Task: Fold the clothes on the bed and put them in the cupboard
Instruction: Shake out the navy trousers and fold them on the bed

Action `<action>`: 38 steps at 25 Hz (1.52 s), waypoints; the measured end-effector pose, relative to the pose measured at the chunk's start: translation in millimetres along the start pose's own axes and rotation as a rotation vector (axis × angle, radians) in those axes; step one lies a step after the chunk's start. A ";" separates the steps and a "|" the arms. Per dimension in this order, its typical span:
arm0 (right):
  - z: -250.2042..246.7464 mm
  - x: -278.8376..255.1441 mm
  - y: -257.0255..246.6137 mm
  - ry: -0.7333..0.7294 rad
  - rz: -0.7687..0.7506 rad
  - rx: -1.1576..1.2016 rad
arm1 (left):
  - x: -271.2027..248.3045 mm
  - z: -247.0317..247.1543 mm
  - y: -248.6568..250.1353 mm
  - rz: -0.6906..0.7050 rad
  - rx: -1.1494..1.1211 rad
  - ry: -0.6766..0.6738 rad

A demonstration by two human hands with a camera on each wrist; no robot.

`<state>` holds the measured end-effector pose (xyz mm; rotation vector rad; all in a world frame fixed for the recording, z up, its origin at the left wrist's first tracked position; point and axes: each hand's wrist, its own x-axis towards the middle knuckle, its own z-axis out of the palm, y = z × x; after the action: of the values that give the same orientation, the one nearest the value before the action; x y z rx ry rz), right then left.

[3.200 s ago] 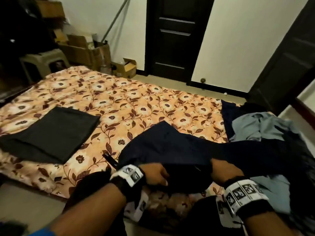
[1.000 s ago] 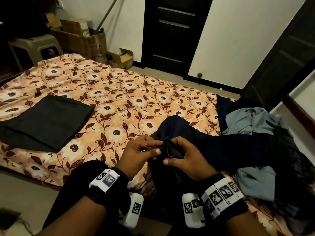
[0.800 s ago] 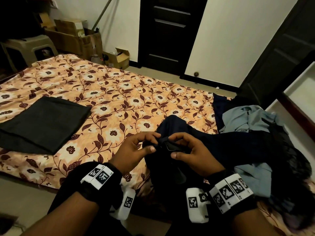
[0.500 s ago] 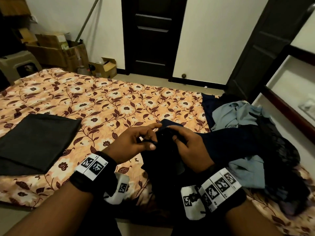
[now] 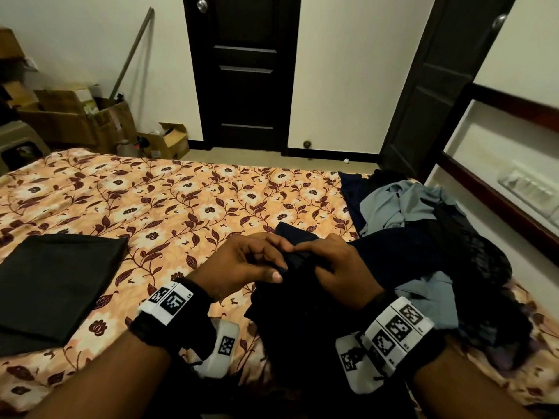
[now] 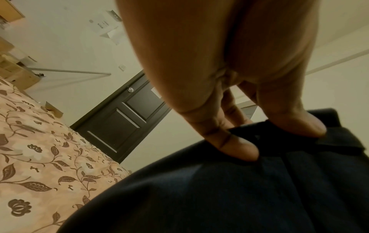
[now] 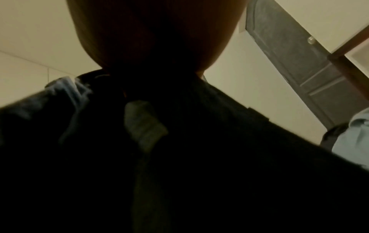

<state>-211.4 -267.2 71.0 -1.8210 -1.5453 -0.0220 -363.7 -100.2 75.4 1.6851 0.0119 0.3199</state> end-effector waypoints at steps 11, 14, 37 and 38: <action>-27.1 27.6 -15.7 0.055 0.000 0.100 | 25.2 7.2 19.7 0.234 0.014 0.135; -37.1 29.0 -14.9 -0.034 0.026 0.072 | 27.7 16.5 15.9 0.277 -0.078 0.233; -134.6 35.5 -31.0 -0.084 0.112 0.470 | 85.0 -104.2 182.8 0.343 0.370 0.861; -155.7 45.7 -43.6 -0.068 0.051 0.428 | 80.9 -109.5 196.3 0.346 0.314 0.882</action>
<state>-169.3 -311.1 227.6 -1.5295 -1.4179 0.3708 -344.4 -6.6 294.3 1.7214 0.4465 1.3578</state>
